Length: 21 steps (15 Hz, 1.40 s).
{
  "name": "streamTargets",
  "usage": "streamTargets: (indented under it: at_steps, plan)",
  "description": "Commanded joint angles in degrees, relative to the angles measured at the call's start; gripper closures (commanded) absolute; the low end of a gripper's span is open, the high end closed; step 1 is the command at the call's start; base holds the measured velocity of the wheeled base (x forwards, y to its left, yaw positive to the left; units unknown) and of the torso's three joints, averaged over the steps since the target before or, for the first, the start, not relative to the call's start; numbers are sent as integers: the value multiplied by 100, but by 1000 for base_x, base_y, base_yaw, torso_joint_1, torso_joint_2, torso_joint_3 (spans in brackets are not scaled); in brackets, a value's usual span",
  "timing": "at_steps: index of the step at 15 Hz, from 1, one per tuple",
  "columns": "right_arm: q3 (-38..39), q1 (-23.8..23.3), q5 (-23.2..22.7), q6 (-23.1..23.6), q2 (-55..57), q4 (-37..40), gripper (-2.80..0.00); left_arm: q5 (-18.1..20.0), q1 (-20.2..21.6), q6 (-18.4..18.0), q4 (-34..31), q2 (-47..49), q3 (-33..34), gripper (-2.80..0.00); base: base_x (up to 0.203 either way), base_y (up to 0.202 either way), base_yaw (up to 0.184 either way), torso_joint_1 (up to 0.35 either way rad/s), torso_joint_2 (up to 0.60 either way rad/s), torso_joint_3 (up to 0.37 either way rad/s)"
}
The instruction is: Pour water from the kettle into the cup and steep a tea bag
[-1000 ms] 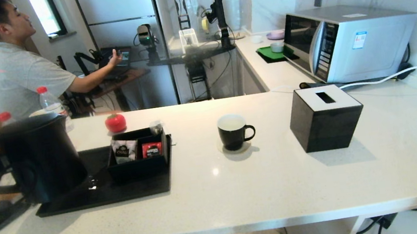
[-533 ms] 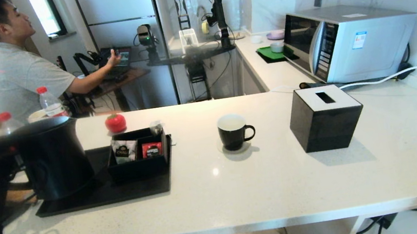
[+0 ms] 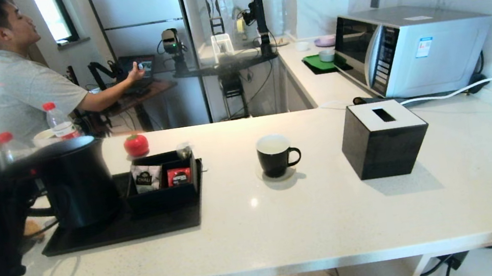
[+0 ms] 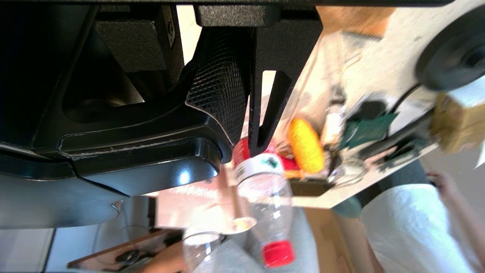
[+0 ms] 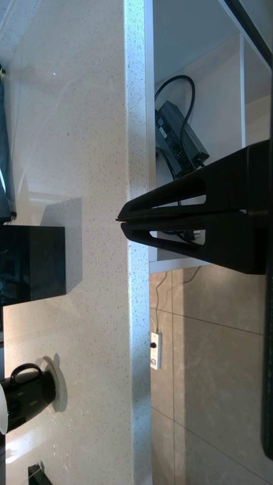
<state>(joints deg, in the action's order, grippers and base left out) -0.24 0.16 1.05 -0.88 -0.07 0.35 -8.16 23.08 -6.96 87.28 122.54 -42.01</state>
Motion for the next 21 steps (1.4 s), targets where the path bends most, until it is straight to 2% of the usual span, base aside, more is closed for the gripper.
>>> streamTargets:
  at_steps: [1,10,21]
  plan:
    - [-2,2,1,0,7,0,0,-5,-66,54,267,164,-141,0,0,0,0,0,0,0]
    - [-2,2,1,0,7,0,0,-2,-169,296,267,306,-73,0,0,0,0,0,0,0]
    - [-2,2,1,0,7,1,0,-2,-207,318,267,324,158,0,0,0,0,0,0,0]
